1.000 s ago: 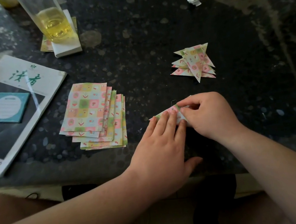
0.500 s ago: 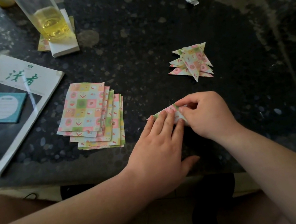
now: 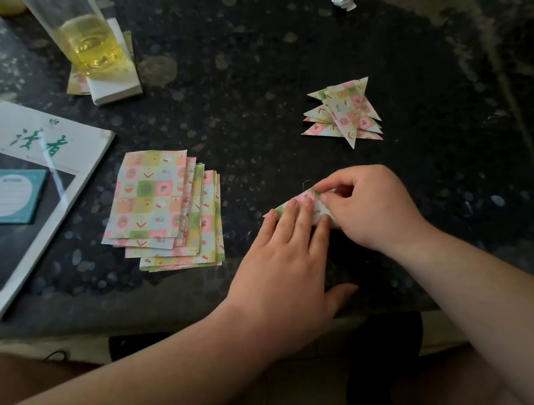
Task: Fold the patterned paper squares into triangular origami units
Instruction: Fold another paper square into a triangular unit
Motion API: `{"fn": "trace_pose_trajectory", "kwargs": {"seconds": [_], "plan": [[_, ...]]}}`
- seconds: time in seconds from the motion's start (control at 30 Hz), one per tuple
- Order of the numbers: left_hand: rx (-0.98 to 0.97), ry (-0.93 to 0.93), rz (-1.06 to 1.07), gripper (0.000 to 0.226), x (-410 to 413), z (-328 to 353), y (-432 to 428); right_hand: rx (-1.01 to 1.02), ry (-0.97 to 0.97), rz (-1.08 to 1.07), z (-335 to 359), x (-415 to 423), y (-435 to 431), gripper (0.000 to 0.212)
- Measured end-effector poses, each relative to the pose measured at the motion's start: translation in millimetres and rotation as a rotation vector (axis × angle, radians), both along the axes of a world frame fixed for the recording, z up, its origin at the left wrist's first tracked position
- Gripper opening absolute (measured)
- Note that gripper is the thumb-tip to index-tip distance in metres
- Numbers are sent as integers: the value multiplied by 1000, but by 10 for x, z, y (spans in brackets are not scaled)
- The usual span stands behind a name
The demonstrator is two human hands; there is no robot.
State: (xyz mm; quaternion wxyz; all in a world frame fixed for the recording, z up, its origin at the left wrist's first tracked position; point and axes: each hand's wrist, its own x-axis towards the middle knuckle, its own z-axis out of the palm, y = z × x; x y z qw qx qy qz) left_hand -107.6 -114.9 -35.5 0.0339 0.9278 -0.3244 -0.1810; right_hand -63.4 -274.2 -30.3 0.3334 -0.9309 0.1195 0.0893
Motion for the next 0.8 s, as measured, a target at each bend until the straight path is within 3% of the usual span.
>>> {"fn": "trace_pose_trajectory", "kwargs": {"seconds": [0.8], "plan": [[66, -23, 3, 90, -24, -10, 0, 45, -22, -63, -71, 13, -45, 22]]}}
